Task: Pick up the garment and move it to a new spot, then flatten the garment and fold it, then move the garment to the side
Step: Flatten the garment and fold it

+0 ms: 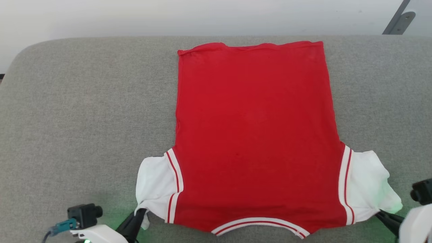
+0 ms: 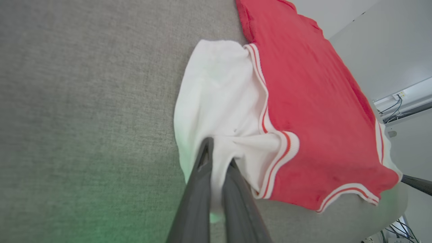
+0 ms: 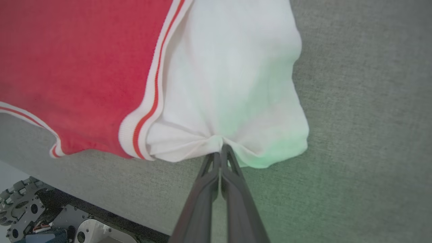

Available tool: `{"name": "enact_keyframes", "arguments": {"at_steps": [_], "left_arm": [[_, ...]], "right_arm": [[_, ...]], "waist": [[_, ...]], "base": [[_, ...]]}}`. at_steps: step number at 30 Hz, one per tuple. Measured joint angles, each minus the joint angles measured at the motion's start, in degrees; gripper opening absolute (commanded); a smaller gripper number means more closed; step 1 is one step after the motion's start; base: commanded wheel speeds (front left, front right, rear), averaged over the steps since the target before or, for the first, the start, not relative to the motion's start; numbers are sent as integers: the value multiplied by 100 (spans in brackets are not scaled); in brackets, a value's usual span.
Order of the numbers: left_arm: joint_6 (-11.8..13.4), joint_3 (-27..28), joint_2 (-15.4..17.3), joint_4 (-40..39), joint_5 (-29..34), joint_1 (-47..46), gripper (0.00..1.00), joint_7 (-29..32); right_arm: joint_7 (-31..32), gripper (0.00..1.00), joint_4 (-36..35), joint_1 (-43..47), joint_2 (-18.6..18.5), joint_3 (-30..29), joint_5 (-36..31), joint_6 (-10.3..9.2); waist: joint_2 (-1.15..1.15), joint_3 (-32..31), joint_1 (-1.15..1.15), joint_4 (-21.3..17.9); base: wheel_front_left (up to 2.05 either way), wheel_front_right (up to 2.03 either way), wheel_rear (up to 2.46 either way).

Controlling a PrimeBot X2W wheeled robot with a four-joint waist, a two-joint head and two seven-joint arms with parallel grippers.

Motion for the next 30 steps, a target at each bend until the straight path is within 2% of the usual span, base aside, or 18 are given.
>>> {"name": "enact_keyframes", "arguments": {"at_steps": [3,7,8,9,10,11,17,22,26,30], "left_arm": [[-78,-57,-167,256,43,-51,0,-1],[-165,-101,-296,545,112,-145,0,-1],[-181,-100,-334,612,116,-169,0,-1],[-204,-104,-370,664,124,-200,0,-2],[-221,-103,-397,706,132,-224,0,-2],[-242,-107,-417,740,152,-240,0,-2],[-311,-83,-514,861,338,-335,0,-11],[-319,36,-621,712,514,-350,0,-11],[-314,125,-737,497,762,-448,0,-11],[-312,147,-799,263,992,-595,0,-10]], "right_arm": [[15,0,134,-113,300,-38,-158,-9],[-31,0,290,-127,468,-40,-345,-9],[-34,7,310,-135,489,-31,-378,-9],[-53,32,315,-153,488,-23,-402,-9],[-81,50,314,-184,489,-24,-436,-9],[-115,100,310,-220,487,-35,-471,-9],[-174,100,-5,-240,360,-249,-532,-10],[-54,100,-531,-437,-26,-799,-516,-13],[167,100,-736,-1129,-414,-1042,-517,-14],[456,100,-369,-2496,-347,-957,-424,-14]], "waist": [[0,32,0,-5],[0,42,0,26],[0,47,0,33],[0,52,0,39],[0,58,0,45],[0,63,0,51],[0,109,0,105],[0,227,0,186],[0,422,0,278],[0,729,0,360]], "base": [[0,0,0],[0,0,0],[0,0,0],[0,0,0],[0,0,0],[0,0,0],[0,0,0],[0,0,0],[0,0,0],[0,0,0]]}}
